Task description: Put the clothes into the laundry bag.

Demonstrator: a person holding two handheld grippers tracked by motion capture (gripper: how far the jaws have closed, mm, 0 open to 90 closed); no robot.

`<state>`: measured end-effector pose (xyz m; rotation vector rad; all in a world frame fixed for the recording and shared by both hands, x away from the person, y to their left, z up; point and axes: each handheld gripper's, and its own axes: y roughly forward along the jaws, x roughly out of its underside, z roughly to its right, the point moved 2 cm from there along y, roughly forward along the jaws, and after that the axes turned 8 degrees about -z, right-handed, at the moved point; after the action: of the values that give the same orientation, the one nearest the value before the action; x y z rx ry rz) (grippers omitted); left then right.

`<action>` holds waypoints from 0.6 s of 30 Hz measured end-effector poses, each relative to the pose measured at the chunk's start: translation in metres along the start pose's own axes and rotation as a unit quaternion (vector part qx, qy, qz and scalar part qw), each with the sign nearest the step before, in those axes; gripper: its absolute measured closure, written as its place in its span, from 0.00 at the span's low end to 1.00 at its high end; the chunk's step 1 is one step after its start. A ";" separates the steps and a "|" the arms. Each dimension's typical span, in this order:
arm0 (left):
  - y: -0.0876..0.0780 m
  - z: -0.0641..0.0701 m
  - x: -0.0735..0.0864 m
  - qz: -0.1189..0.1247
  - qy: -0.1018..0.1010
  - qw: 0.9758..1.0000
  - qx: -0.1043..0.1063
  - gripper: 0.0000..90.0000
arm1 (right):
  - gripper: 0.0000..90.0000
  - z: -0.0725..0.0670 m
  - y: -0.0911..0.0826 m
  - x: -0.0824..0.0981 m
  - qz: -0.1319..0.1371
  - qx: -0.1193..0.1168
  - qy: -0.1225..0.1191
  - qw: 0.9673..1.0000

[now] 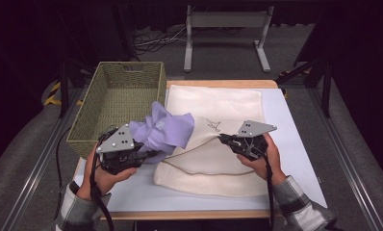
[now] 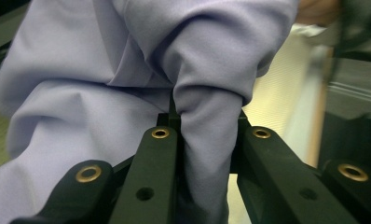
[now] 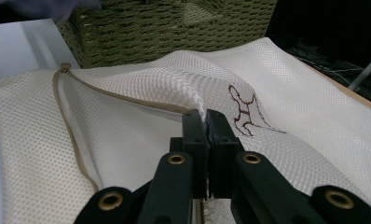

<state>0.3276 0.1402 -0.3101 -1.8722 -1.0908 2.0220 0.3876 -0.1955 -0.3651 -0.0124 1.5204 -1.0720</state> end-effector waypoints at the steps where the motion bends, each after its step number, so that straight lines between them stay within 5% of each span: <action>1: 0.003 0.003 -0.002 -0.006 0.007 1.000 0.003 0.90 | 0.98 0.000 0.000 0.000 0.000 0.001 0.000 1.000; 8: 0.034 0.025 -0.007 -0.031 0.020 0.997 0.070 0.89 | 0.98 0.002 0.000 0.000 0.002 0.002 0.002 1.000; 14: 0.075 0.042 -0.010 -0.075 0.037 0.990 0.114 0.90 | 0.98 0.002 0.001 0.000 0.004 -0.001 0.005 1.000; 18: 0.111 0.048 -0.007 -0.117 0.020 0.983 0.138 0.89 | 0.98 0.001 0.001 0.000 0.002 -0.001 0.003 1.000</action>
<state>0.3225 0.0380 -0.3757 -1.5637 -0.9166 1.8839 0.3885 -0.1958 -0.3655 -0.0074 1.5260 -1.0682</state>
